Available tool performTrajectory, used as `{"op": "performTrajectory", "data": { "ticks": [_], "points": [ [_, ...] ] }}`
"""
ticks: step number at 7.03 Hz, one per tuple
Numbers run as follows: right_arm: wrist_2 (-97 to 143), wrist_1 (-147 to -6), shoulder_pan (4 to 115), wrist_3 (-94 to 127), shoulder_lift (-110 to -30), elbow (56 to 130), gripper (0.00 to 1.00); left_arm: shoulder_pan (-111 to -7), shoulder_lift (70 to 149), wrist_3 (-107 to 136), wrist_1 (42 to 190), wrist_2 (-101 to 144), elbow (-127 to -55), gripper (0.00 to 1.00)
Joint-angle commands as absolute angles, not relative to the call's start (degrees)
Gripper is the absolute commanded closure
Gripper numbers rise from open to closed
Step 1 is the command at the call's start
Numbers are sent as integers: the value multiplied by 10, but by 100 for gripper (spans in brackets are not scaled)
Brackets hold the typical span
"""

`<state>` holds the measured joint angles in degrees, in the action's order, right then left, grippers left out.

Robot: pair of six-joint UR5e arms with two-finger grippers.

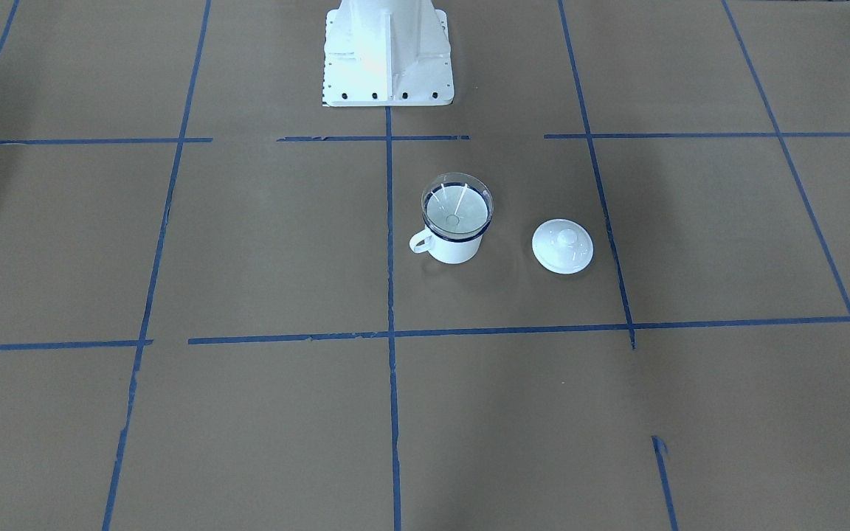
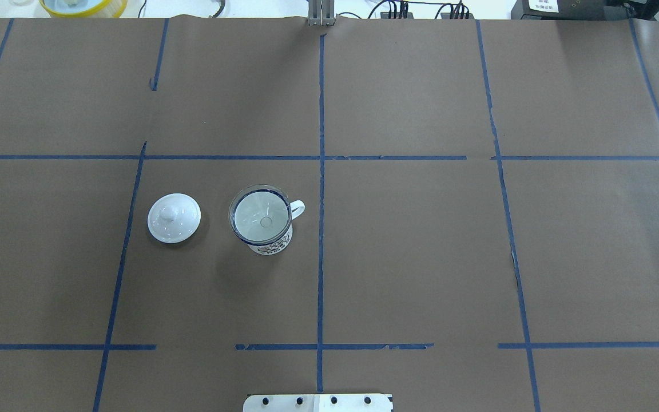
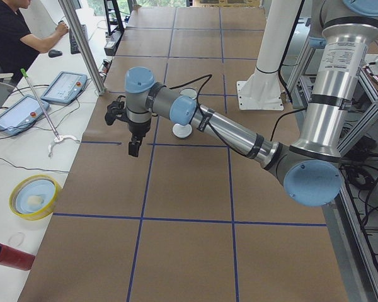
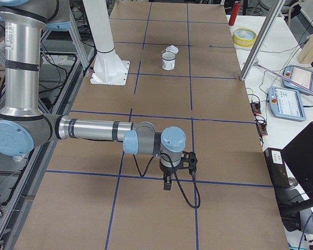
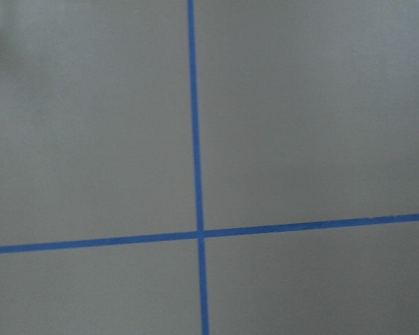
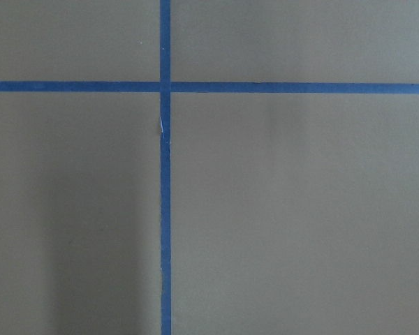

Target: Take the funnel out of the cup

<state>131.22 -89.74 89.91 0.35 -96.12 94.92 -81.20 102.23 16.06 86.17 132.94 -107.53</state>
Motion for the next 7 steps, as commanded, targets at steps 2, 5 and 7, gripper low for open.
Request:
{"op": "performTrajectory", "data": {
  "ticks": [2, 5, 7],
  "points": [
    [1312, -897, 899, 4, -962, 949, 0, -663, 1125, 320, 860, 1282, -1099, 0],
    [1312, -897, 899, 4, -961, 949, 0, -493, 1182, 447, 864, 1188, -1090, 0],
    [1312, -897, 899, 4, -962, 949, 0, -407, 1204, 529, 865, 1171, -1083, 0]
  ]
}}
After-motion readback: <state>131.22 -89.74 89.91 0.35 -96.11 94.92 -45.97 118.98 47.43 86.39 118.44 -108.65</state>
